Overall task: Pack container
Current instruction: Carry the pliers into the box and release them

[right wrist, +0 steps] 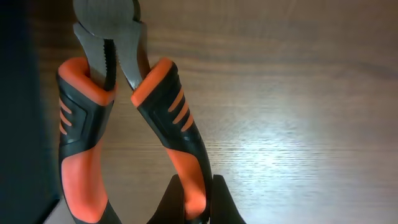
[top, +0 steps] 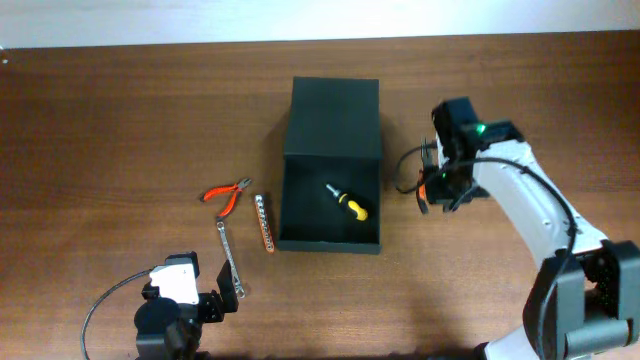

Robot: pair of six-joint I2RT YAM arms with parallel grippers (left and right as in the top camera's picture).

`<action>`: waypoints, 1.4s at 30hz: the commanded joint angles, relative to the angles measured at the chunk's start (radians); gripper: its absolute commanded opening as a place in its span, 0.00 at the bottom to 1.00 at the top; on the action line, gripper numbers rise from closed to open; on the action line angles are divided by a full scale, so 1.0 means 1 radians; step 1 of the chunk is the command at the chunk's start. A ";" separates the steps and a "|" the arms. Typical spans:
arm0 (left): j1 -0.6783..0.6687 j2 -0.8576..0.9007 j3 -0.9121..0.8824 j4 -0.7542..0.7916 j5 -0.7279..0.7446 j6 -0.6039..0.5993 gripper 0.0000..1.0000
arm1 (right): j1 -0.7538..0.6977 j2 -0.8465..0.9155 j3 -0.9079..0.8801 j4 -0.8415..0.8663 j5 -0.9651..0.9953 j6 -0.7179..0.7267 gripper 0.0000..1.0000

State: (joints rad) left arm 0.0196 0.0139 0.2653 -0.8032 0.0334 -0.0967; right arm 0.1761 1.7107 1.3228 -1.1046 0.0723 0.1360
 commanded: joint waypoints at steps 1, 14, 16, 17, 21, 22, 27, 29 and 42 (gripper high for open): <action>-0.004 -0.008 -0.005 0.002 -0.006 0.016 0.99 | 0.015 -0.005 0.121 -0.040 -0.064 -0.102 0.04; -0.004 -0.008 -0.005 0.002 -0.006 0.016 0.99 | 0.253 -0.004 0.256 -0.026 -0.253 -0.378 0.09; -0.004 -0.008 -0.005 0.002 -0.006 0.016 0.99 | 0.290 -0.004 0.256 0.006 -0.249 -0.391 0.14; -0.004 -0.008 -0.005 0.002 -0.006 0.016 0.99 | 0.304 -0.004 0.256 0.023 -0.244 -0.391 0.17; -0.004 -0.008 -0.005 0.002 -0.006 0.016 0.99 | 0.335 -0.004 0.256 0.085 -0.211 -0.391 0.25; -0.004 -0.008 -0.005 0.002 -0.006 0.016 0.99 | 0.335 -0.004 0.256 0.097 -0.209 -0.391 0.25; -0.004 -0.008 -0.005 0.002 -0.006 0.016 0.99 | 0.334 -0.002 0.256 0.121 -0.207 -0.391 0.25; -0.004 -0.008 -0.005 0.002 -0.006 0.016 0.99 | 0.334 -0.002 0.256 0.115 -0.202 -0.390 0.26; -0.004 -0.008 -0.005 0.003 -0.006 0.016 0.99 | 0.299 -0.105 0.250 -0.022 -0.113 -0.261 0.99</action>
State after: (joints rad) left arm 0.0196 0.0135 0.2653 -0.8032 0.0334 -0.0967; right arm 0.4980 1.6844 1.5562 -1.1038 -0.0666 -0.1665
